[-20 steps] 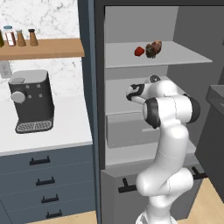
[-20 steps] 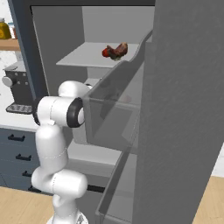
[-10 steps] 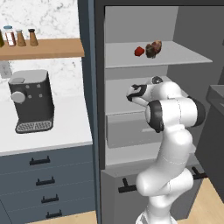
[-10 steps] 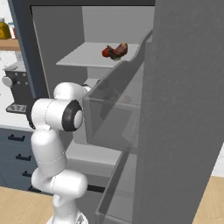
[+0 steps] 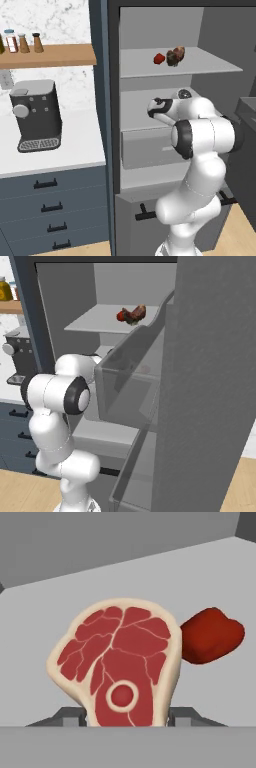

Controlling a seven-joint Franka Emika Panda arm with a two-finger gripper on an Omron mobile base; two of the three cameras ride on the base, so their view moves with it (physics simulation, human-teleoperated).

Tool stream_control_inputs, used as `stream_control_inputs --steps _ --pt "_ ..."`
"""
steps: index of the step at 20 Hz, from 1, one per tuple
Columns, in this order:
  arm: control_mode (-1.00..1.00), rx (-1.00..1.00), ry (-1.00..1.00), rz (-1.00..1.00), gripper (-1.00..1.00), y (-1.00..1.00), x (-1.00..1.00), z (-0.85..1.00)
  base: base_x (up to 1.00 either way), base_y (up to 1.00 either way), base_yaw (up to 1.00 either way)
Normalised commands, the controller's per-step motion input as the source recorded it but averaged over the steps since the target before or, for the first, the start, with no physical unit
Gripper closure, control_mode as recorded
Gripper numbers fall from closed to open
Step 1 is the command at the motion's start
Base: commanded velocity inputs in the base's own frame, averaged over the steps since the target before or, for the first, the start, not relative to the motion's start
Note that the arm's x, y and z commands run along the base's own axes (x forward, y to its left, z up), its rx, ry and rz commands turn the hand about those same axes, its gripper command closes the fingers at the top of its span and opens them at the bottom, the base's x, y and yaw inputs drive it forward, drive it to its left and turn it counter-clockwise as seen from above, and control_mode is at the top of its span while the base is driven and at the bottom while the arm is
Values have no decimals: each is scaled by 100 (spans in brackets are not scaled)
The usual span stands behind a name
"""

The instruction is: Place one bell pepper and one steak in each tupperware on the nearby counter, to pack two identical lunches.

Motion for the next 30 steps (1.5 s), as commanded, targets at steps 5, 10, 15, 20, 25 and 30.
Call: stream_control_inputs --steps 5,10,15,20,25,30 --pt "-100 0 0 0 100 0 -19 5 0 0 0" --pt "-100 -4 0 8 100 10 -32 50 0 0 0" --pt "-100 -8 0 16 100 15 -55 51 0 0 0" --pt "-100 -14 0 16 100 19 -79 43 0 0 0" --pt "-100 -15 0 8 100 17 -78 19 0 0 0" --pt "-100 -7 -1 -1 100 21 -59 16 0 0 0"
